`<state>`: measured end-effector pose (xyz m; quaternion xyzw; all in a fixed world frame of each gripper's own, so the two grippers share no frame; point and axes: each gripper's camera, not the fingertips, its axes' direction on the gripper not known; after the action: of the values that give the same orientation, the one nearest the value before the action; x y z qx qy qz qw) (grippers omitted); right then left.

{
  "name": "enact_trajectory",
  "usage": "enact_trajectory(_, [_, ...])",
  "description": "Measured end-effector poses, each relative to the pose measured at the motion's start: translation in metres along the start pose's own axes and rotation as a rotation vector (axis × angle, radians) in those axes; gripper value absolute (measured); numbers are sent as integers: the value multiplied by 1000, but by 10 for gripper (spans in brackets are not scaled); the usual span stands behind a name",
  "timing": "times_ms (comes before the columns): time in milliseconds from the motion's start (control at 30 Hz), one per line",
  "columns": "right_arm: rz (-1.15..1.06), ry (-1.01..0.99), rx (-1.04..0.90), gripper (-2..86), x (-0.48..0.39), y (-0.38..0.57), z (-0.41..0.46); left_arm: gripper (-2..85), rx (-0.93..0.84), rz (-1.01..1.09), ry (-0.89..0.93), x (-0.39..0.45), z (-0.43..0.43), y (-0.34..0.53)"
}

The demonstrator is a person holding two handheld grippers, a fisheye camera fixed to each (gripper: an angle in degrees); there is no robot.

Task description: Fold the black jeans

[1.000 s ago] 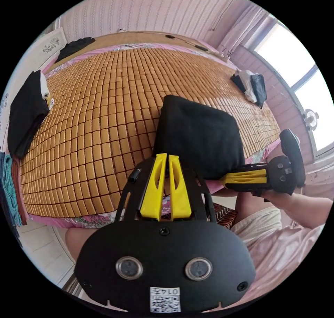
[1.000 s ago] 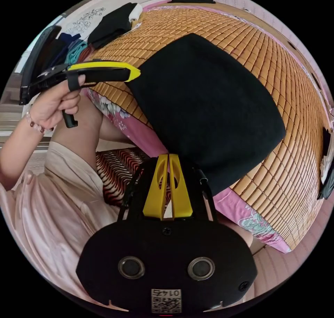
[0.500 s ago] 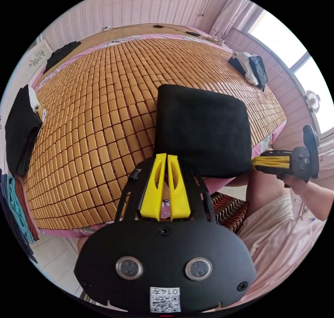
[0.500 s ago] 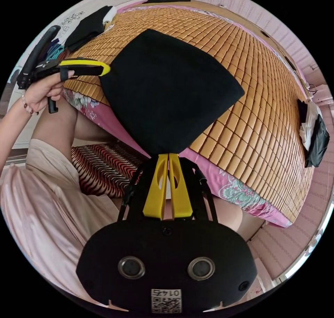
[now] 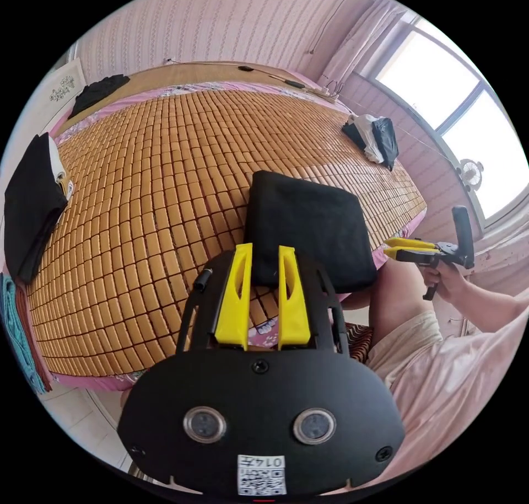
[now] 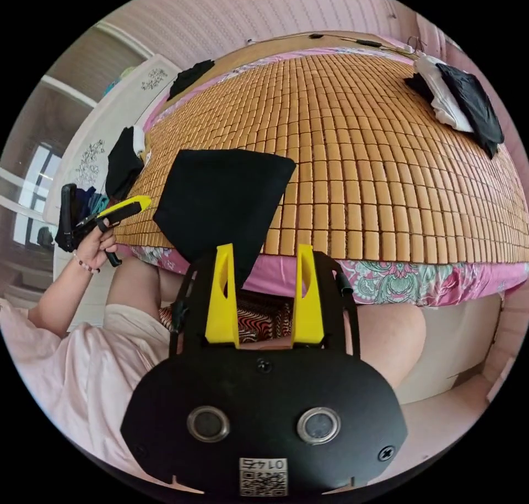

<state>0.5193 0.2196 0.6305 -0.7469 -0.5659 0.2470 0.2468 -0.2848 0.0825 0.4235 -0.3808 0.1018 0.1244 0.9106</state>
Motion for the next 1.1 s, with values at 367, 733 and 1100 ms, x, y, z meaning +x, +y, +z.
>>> enact_trajectory(367, [146, -162, 15, 145, 21, 12, 9, 184, -171, -88, 140, -45, 48, -2])
enact_trajectory(733, [196, -278, 80, 114, 17, 30, -15, 166, -131, -85, 186, -67, 48, 24])
enact_trajectory(1100, [-40, -247, 142, 38, -41, 22, -88, 76, -115, -31, 139, -79, 23, 61])
